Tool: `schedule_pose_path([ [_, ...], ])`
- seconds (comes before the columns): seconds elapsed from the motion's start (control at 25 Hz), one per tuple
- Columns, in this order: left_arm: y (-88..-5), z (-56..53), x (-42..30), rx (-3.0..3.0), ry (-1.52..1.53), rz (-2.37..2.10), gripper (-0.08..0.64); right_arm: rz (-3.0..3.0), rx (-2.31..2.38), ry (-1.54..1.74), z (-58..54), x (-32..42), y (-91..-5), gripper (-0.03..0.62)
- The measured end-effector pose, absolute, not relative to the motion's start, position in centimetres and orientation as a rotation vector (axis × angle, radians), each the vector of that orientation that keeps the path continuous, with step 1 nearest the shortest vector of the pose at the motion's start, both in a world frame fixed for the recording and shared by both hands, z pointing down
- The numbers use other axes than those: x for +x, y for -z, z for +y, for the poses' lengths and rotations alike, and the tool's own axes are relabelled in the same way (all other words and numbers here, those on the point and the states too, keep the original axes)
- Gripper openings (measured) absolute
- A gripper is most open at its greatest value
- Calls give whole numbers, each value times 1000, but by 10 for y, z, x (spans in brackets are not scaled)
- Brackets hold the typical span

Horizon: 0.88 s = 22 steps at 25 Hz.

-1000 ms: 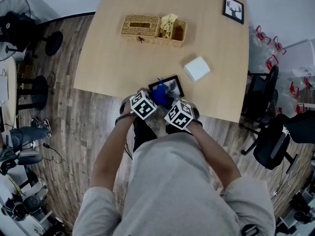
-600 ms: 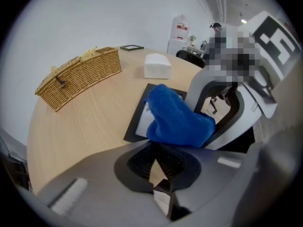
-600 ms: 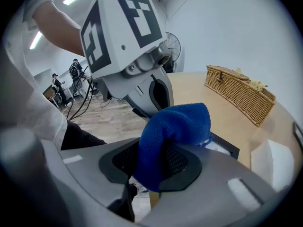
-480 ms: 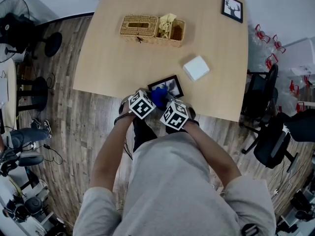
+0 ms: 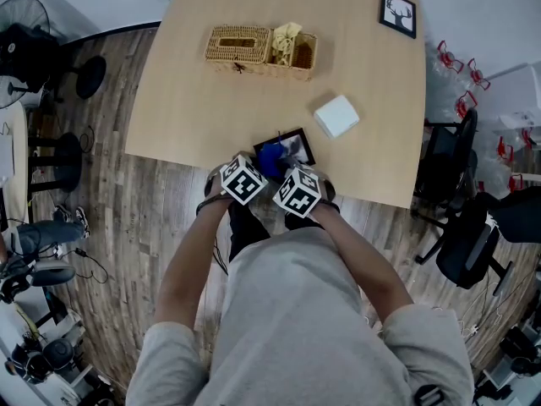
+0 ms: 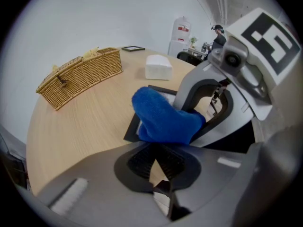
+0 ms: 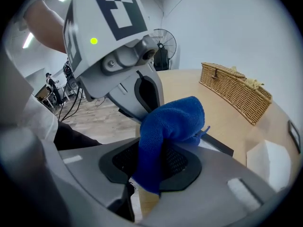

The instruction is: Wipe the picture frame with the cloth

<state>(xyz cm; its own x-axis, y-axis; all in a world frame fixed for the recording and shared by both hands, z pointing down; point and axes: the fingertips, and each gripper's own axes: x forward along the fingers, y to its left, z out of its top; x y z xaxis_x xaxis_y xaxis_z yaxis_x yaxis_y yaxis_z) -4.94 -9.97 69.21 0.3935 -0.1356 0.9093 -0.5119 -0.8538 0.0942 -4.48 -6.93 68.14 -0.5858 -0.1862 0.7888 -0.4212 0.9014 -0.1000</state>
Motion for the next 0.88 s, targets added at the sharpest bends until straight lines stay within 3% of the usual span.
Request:
schedule_pose_path([
  [0.88,-692,-98,-45,2303,-1406,-592,52,-2168,479,-320,-117,-42,-681,106],
])
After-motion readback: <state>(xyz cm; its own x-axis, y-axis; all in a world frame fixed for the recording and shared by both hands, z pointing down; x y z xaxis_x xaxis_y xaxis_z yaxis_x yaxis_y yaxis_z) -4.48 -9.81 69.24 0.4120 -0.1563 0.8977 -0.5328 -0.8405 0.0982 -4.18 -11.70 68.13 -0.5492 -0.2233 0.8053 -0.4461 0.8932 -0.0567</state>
